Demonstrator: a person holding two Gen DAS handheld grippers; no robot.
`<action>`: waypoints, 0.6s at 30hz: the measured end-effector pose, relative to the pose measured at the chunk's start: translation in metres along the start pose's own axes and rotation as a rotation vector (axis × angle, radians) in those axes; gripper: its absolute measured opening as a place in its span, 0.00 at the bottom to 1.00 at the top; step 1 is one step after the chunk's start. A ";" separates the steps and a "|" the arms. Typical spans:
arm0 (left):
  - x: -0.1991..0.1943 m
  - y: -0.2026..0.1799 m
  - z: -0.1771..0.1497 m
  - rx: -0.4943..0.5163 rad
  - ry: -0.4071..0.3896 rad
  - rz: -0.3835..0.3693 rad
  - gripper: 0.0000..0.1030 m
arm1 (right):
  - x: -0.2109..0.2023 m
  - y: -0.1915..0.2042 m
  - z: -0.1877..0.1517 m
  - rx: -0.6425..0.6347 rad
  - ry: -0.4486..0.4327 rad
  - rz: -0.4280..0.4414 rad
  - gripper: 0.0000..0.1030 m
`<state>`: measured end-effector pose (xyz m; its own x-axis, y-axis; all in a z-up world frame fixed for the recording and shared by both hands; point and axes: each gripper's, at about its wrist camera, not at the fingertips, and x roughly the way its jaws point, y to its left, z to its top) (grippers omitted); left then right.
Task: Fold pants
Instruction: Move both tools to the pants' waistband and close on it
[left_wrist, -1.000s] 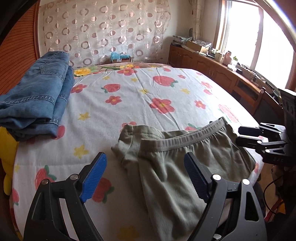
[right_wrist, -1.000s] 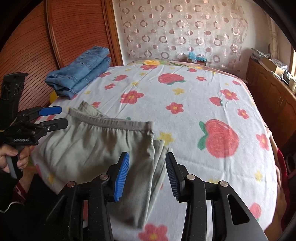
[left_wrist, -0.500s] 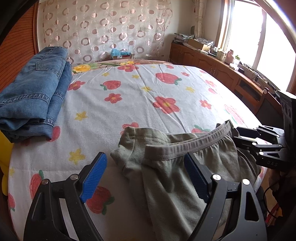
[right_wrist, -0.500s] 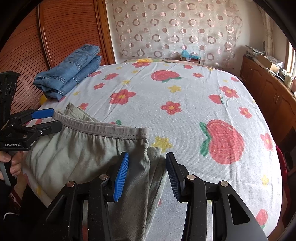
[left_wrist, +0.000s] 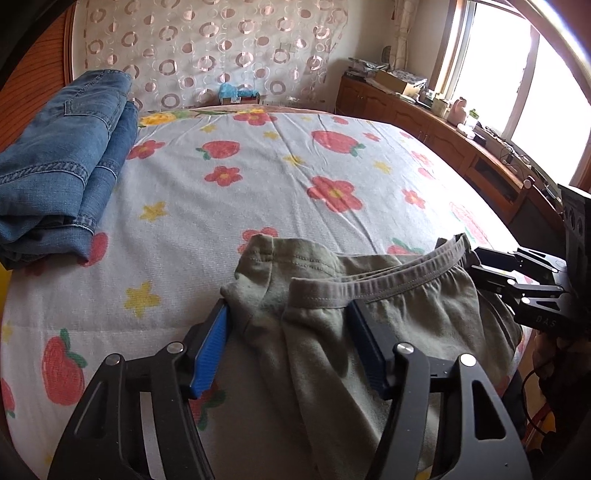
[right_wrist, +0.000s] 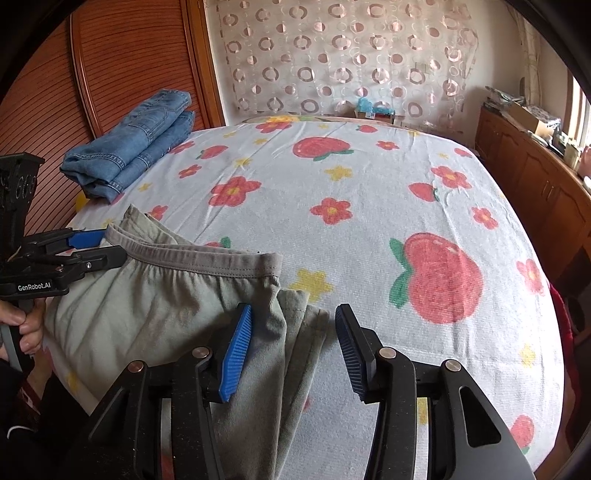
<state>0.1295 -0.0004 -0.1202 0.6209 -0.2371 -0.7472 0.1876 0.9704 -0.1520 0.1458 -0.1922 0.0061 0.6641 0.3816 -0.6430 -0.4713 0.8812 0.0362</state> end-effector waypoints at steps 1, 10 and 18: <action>0.000 0.000 0.000 0.001 0.000 0.000 0.63 | 0.000 0.000 0.000 -0.001 0.000 0.000 0.47; 0.001 -0.001 0.000 0.006 -0.001 0.004 0.63 | 0.001 0.000 0.001 -0.005 0.002 0.002 0.47; 0.001 -0.001 0.001 0.005 0.001 0.006 0.63 | 0.001 0.001 0.001 -0.020 0.008 0.036 0.29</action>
<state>0.1303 -0.0018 -0.1201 0.6210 -0.2310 -0.7490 0.1874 0.9716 -0.1443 0.1469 -0.1902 0.0063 0.6418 0.4106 -0.6477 -0.5063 0.8612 0.0442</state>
